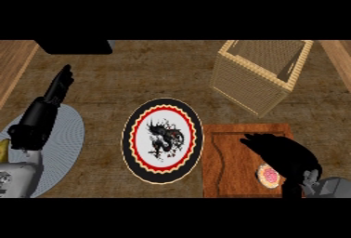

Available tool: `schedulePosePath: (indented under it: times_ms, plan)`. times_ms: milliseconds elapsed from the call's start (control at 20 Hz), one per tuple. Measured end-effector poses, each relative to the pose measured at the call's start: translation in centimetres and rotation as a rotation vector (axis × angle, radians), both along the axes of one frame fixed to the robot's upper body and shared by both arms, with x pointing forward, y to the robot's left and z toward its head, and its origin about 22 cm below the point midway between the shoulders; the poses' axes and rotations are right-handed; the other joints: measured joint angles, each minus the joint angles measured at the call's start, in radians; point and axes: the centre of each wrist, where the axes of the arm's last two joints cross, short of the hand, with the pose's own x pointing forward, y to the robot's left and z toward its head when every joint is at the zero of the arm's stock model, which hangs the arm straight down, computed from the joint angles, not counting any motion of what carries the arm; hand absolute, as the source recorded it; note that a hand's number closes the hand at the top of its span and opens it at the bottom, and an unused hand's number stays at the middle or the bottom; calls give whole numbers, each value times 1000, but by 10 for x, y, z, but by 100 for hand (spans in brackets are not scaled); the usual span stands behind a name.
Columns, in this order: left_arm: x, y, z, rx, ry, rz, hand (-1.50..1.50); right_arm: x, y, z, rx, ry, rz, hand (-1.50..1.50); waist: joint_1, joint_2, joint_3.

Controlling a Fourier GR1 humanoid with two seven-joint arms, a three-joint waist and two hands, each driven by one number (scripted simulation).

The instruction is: Pick the cupcake from the cutting board and place it in the basket

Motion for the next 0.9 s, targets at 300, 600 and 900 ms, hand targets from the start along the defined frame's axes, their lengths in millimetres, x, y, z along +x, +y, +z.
schedulePosePath:
  times_ms: [300, 600, 900]
  plan:
    - [0, -1, 5, 2, -1, -1, 0, 0, 1, -12, 16, 5, -9, -150, 0, 0, 0]
    - [4, -1, 11, 3, 0, -4, 0, -6, 2, -20, 13, 17, -12, -150, -1, 0, 0]
    - [4, 3, 10, 3, 0, -6, 0, -3, -13, -34, 1, 23, -39, -150, 0, 0, 0]
